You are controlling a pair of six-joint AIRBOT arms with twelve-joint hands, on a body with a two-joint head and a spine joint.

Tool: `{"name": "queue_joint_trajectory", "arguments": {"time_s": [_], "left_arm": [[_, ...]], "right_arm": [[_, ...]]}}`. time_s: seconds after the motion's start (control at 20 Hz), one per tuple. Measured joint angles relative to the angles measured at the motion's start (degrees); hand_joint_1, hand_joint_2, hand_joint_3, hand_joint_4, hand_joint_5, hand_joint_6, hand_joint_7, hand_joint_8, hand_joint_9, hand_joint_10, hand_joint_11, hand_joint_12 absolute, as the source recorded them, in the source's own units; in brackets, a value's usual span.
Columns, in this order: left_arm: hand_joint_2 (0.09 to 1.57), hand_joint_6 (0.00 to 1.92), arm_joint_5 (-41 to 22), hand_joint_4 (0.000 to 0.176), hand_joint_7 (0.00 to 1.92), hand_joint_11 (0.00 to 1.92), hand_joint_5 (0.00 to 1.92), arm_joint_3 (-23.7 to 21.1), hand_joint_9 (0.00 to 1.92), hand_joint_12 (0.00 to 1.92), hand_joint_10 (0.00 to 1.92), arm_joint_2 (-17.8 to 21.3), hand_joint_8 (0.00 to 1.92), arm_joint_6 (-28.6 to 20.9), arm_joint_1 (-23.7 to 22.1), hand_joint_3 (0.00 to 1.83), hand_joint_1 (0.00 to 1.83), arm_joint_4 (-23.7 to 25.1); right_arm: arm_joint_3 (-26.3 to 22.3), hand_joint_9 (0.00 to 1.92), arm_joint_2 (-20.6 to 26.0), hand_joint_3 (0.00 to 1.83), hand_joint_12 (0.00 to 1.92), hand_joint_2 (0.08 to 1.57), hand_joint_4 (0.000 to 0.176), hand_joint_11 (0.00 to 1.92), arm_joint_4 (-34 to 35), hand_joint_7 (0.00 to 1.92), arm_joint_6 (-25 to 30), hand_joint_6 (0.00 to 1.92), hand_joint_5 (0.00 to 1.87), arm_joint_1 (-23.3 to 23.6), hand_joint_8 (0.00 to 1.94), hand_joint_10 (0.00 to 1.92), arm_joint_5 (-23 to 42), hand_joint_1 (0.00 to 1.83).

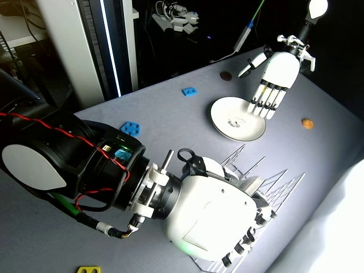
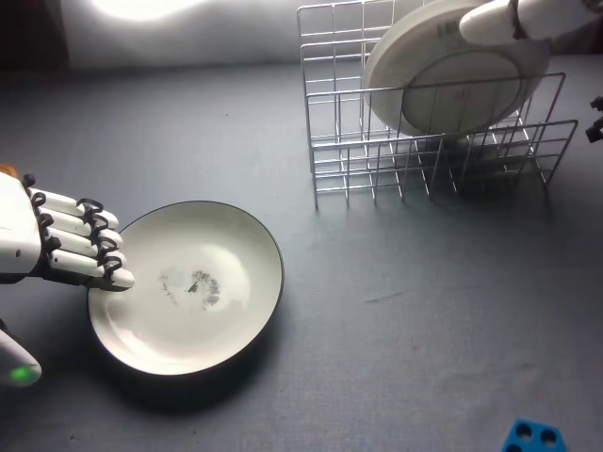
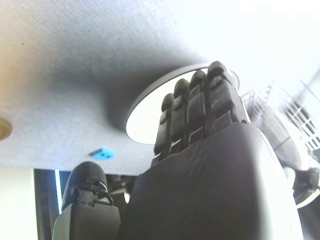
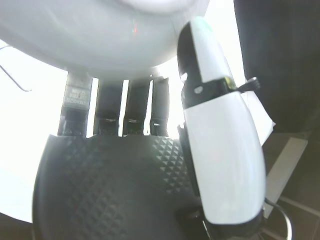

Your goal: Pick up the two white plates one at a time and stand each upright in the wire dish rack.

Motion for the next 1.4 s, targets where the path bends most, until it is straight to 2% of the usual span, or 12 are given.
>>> {"name": "queue_joint_trajectory", "arguments": {"time_s": [0.2, 0.35, 0.6, 0.7, 0.85, 0.9, 1.05, 1.15, 1.2, 1.25, 1.3, 1.4], "left_arm": [[1.1, 0.0, 0.0, 0.0, 0.14, 0.02, 0.09, 0.0, 0.11, 0.03, 0.01, 0.0, 0.01, 0.0, 0.0, 0.0, 0.0, 0.0], [1.1, 0.01, 0.0, 0.0, 0.14, 0.01, 0.1, 0.0, 0.11, 0.03, 0.0, 0.0, 0.0, 0.0, 0.02, 0.0, 0.0, 0.02], [1.1, 0.01, -0.02, 0.0, 0.15, 0.03, 0.1, 0.0, 0.11, 0.04, 0.01, 0.0, 0.01, 0.02, 0.37, 0.0, 0.0, -0.11], [1.09, 0.01, -0.04, 0.0, 0.15, 0.02, 0.11, 0.0, 0.11, 0.04, 0.0, 0.0, 0.0, 0.04, 0.48, 0.0, 0.0, -0.13], [1.09, 0.0, -0.15, 0.0, 0.14, 0.02, 0.11, 0.0, 0.11, 0.05, 0.0, 0.0, 0.0, 0.02, 0.85, 0.0, 0.0, -0.39], [1.09, 0.01, -0.2, 0.0, 0.16, 0.03, 0.12, 0.0, 0.13, 0.06, 0.01, 0.0, 0.01, 0.04, 0.85, 0.0, 0.0, -0.33], [1.09, 0.0, -0.17, 0.0, 0.13, 0.0, 0.1, 0.0, 0.09, 0.03, 0.0, 0.0, 0.0, 0.04, 1.62, 0.0, 0.0, -0.48], [1.09, 0.01, -0.22, 0.0, 0.14, 0.03, 0.11, 0.0, 0.11, 0.03, 0.01, 0.0, 0.01, 0.04, 1.84, 0.0, 0.0, -0.52], [1.09, 0.0, -0.2, 0.0, 0.14, 0.02, 0.11, 0.0, 0.11, 0.03, 0.01, 0.0, 0.01, 0.04, 2.21, 0.0, 0.0, -0.59], [1.1, 0.0, -0.22, 0.0, 0.13, 0.02, 0.1, 0.0, 0.1, 0.03, 0.01, -0.07, 0.0, 0.04, 2.45, 0.0, 0.0, -0.61], [1.1, 0.0, -0.2, 0.0, 0.13, 0.0, 0.09, 0.0, 0.1, 0.03, 0.0, -0.2, 0.0, 0.07, 2.54, 0.0, 0.0, -0.59], [1.1, 0.0, -0.13, 0.0, 0.13, 0.02, 0.1, 0.0, 0.1, 0.04, 0.0, -0.24, 0.0, 0.09, 2.97, 0.0, 0.0, -0.76]], "right_arm": [[0.0, 0.7, -0.07, 0.0, 1.39, 1.16, 0.0, 0.12, -0.02, 0.75, 0.0, 0.05, 0.63, 0.0, 0.0, 0.09, 0.02, 0.89], [0.0, 0.7, -0.07, 0.0, 1.38, 1.14, 0.0, 0.12, -0.02, 0.75, 0.0, 0.04, 0.65, 0.37, 0.0, 0.08, 0.22, 0.93], [0.0, 0.63, 0.04, 0.0, 1.36, 1.14, 0.0, 0.04, -0.02, 0.67, 0.0, 0.01, 0.59, 1.42, 0.0, 0.05, 0.0, 0.84], [0.0, 0.57, 0.2, 0.0, 1.34, 1.13, 0.0, 0.0, 0.0, 0.6, -0.33, 0.0, 0.52, 1.46, 0.0, 0.02, 0.87, 0.78], [0.0, 0.41, 0.22, 0.0, 1.13, 1.16, 0.0, 0.0, -0.04, 0.4, -1.33, 0.0, 0.29, 1.79, 0.0, 0.0, 1.31, 0.63], [0.0, 0.36, 0.26, 0.0, 1.06, 1.15, 0.0, 0.0, 0.02, 0.34, -1.99, 0.0, 0.24, 1.9, 0.0, 0.0, 1.77, 0.63], [0.0, 0.13, 0.26, 0.0, 0.59, 1.11, 0.0, 0.0, -0.04, 0.11, -3.89, 0.0, 0.09, 2.05, 0.0, 0.0, 2.86, 0.6], [0.0, 0.01, 0.39, 0.0, 0.16, 1.03, 0.0, 0.0, -0.17, 0.0, -4.37, 0.0, 0.01, 2.49, 0.0, 0.0, 3.39, 0.71], [-0.02, 0.0, 0.57, 0.0, 0.12, 0.92, 0.0, 0.0, -0.17, 0.0, -4.57, 0.0, 0.0, 3.34, 0.0, 0.0, 3.5, 0.85], [-0.44, 0.0, 1.01, 0.0, 0.02, 0.85, 0.0, 0.0, -0.11, 0.0, -5.18, 0.0, 0.0, 4.37, 0.0, 0.0, 3.87, 0.98], [-1.6, 0.0, 1.99, 0.0, 0.01, 0.82, 0.0, 0.01, -0.02, 0.0, -6.27, 0.0, 0.0, 5.88, 0.0, 0.0, 4.92, 1.09], [-4.57, 0.0, 3.06, 0.0, 0.01, 0.8, 0.0, 0.02, -0.02, 0.0, -9.55, 0.0, 0.0, 8.72, 0.0, 0.0, 6.05, 1.15]]}}
